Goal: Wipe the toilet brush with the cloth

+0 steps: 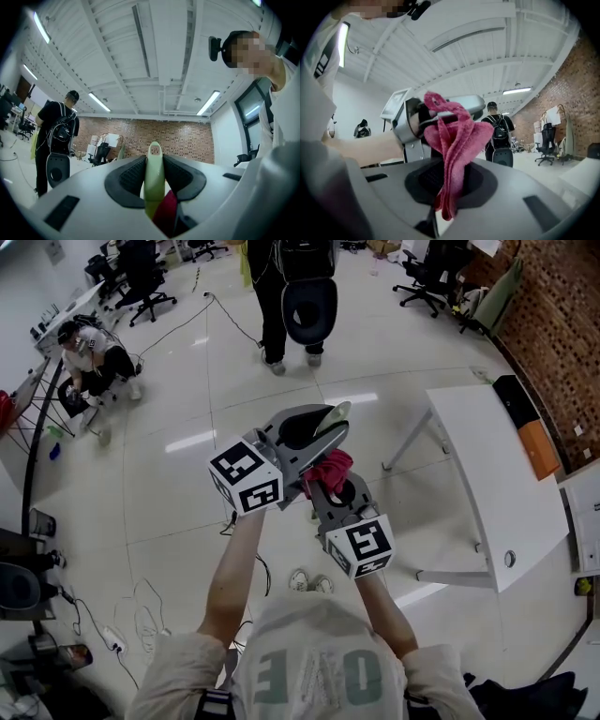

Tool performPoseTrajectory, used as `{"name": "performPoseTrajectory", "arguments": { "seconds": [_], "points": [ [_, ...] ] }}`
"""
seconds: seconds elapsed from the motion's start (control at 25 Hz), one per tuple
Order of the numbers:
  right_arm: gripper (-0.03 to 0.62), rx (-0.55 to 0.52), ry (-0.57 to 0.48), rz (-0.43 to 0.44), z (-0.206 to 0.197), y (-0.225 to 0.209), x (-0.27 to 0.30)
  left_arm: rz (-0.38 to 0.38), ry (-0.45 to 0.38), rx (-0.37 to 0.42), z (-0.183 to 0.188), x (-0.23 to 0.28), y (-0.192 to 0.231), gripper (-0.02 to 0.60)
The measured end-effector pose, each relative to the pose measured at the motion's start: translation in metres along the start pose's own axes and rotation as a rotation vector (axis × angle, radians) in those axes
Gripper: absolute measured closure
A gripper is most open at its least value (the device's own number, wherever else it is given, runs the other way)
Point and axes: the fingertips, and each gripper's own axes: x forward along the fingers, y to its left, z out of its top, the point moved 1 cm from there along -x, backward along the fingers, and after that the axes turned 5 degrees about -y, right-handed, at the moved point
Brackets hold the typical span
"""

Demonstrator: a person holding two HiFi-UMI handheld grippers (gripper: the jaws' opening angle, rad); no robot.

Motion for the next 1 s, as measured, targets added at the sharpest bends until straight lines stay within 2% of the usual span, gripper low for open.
{"name": "performPoseTrajectory", "arguments": {
  "seconds": [0.24,0.44,0.6,0.76,0.84,1.0],
  "points": [
    [0.563,0.05,-0.023,0.004,0.004,0.006,0.006,-0.024,-0.018,-0.036,-0.005,-0.006,0.004,0.463],
    [0.563,-0.005,0.055,0.004,-0.022,0.0,-0.014,-0.05,-0.03,-0.036,-0.005,-0.012,0.012,0.463],
    [0.563,0.018,0.15,-0.099,-0.057,-0.037,-0.049,-0.181,-0.032,-0.031,-0.001,-0.019,0.007,0.463],
    [0.563,0.0,0.191,-0.172,-0.074,-0.08,-0.074,-0.323,-0.042,-0.036,-0.01,-0.017,0.0,0.463],
    [0.563,0.002,0.203,-0.2,-0.079,-0.099,-0.084,-0.349,-0.05,-0.044,-0.017,-0.014,-0.001,0.463],
    [0.562,0.012,0.235,-0.248,-0.094,-0.13,-0.096,-0.349,-0.033,-0.048,-0.037,-0.009,0.007,0.463]
  ]
}}
